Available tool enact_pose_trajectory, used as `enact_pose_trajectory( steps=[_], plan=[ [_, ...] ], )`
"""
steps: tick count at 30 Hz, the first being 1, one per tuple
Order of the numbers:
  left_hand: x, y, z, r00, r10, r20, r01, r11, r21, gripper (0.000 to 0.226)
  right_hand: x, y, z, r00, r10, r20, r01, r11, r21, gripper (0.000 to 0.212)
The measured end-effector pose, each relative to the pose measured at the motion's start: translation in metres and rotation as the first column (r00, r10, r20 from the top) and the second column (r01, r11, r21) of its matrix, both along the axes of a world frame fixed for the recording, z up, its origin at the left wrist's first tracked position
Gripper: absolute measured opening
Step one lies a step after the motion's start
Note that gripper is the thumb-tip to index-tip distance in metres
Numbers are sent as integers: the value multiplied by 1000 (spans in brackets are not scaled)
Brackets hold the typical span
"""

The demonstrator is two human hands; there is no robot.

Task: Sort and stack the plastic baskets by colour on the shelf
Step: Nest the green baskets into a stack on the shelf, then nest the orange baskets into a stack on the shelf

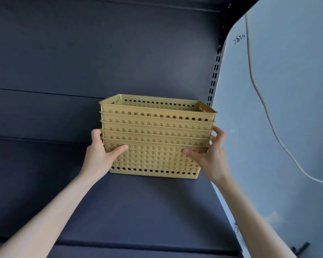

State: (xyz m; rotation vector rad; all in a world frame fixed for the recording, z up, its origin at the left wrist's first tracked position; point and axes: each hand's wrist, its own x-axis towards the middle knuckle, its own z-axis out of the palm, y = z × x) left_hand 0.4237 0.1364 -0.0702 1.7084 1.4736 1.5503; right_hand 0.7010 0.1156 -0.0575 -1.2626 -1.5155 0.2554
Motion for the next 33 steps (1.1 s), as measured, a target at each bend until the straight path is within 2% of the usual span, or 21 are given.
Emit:
enact_pose_trajectory(
  steps=[5,11,15,18,20,22,24,29,33],
  plan=[
    [3,-3,-5,999,32,-41,-31,999,27,54,0,0,-4,1000,-23,-5,23,1000,-12,89],
    [3,-7,-7,991,90,-101,-89,996,13,64,0,-4,-6,999,-45,12,45,998,-50,93],
    [4,-16,0,946,162,-280,-174,984,-21,70,-1,-17,3,996,-62,69,70,991,-114,93],
    [-6,-25,7,854,169,-492,-233,970,-72,71,0,-33,11,957,-154,245,184,977,-105,83],
    [-16,-37,14,828,169,-535,-216,976,-25,58,-5,-47,17,926,-212,311,242,968,-61,74],
    [-27,-51,26,821,201,-534,-192,979,72,40,-19,-62,23,918,-218,331,231,973,-1,62],
    [-40,-66,39,823,240,-514,-179,970,166,32,-39,-75,31,916,-205,345,192,979,72,47],
    [-90,-117,62,846,273,-458,-123,936,330,26,-117,-106,52,929,-125,348,58,979,197,29],
    [-163,-167,51,823,317,-471,-140,917,373,24,-202,-134,36,947,-32,319,-28,983,181,27]
  ],
)
